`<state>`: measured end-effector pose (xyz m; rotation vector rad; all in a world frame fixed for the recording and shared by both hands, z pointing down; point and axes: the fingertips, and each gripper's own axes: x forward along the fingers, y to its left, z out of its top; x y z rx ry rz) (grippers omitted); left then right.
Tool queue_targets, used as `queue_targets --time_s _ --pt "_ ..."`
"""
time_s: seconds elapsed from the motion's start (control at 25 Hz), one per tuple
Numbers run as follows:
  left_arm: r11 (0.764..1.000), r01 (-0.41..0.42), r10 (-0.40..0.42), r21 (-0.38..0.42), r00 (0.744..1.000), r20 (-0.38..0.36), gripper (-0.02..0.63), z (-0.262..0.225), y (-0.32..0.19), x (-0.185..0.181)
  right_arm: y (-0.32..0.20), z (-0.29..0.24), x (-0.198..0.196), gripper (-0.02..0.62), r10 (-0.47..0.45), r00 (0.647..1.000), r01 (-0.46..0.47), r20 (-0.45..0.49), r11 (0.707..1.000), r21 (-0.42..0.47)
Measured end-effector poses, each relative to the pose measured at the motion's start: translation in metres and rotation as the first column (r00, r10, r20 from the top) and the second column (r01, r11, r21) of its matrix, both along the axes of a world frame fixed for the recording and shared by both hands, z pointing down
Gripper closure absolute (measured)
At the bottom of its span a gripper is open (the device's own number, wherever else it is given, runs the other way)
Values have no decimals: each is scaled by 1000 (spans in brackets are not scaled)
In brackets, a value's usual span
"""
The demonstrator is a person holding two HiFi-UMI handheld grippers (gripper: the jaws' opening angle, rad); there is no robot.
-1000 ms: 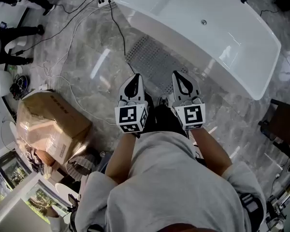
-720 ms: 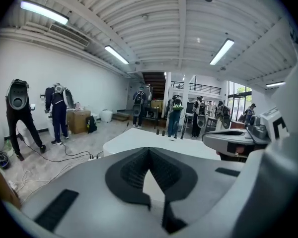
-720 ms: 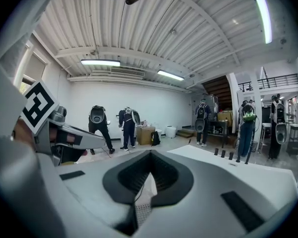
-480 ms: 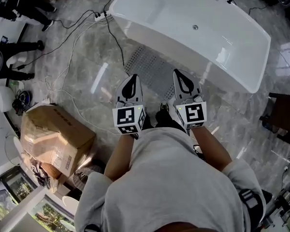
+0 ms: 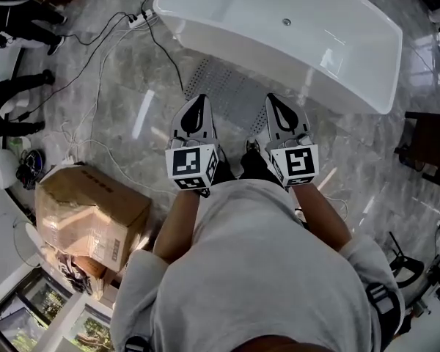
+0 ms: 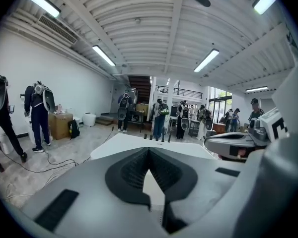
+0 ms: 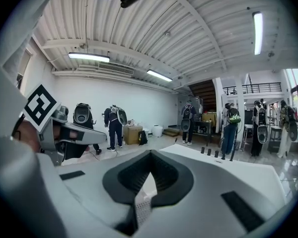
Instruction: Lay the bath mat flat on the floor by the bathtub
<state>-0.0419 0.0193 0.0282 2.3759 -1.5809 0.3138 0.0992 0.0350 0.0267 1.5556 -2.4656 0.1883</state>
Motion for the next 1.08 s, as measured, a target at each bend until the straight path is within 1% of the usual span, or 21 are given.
queue_targets --time_s 0.16,0.4,0.64,0.76,0.92,1.08 --pt "1000 -17 17 0 1000 -12 595 1 2 -2 4 -3 -7 591 16 1000 -16 -4 1000 1" --pt "999 -39 39 16 999 -3 595 -5 1 7 2 -9 -1 591 23 1000 -23 -13 1000 8" --pt "997 -74 73 35 997 31 595 -9 2 19 -3 -8 2 591 24 1000 -24 3 1000 11" --pt "997 -77 77 17 997 -1 595 -7 4 16 -3 -7 -5 591 18 1000 -18 3 1000 7" --pt "996 -82 82 20 997 2 595 -8 3 16 -4 -10 -8 591 9 1000 -9 -1 1000 15" --pt "997 -77 78 20 997 -10 595 -9 2 18 -4 -11 -5 591 11 1000 -11 -1 1000 20"
